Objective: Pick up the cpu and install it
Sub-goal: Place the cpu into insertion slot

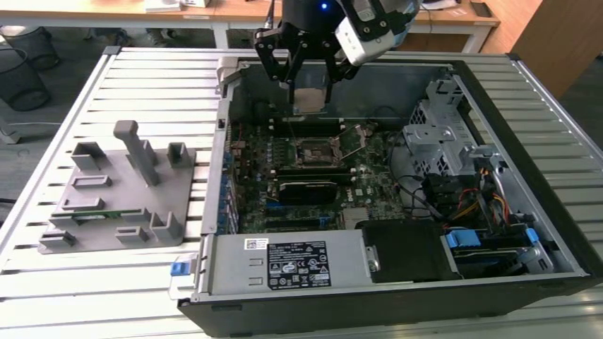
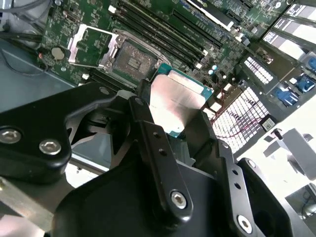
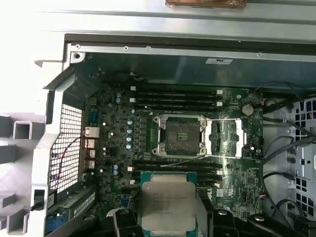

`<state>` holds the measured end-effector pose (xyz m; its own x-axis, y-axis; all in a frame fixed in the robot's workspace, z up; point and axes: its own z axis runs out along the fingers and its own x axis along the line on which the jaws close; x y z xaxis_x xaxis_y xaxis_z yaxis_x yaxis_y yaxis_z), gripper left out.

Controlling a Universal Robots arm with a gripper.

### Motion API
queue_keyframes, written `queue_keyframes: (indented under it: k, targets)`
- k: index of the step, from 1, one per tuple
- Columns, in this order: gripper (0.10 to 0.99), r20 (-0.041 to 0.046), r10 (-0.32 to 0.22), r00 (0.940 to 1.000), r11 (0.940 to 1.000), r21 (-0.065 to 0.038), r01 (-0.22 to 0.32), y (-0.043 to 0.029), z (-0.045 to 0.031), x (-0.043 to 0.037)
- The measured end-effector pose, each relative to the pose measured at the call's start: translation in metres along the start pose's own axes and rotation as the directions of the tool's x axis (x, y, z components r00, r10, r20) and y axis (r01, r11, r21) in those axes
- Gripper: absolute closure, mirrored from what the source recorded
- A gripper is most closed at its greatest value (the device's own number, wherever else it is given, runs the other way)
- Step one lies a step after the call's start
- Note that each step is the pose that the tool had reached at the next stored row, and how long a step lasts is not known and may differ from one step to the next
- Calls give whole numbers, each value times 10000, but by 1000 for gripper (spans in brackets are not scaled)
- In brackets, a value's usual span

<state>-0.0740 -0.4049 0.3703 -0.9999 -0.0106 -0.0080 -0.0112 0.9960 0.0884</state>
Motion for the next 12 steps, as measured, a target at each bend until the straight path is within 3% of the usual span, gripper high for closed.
queue_keyframes:
  k: [6,12]
  targets:
    - [561,79,792,9968,9969,8,-792,2,4,0]
    - [561,157,1601,9870,9871,8,-1601,6,8,-1]
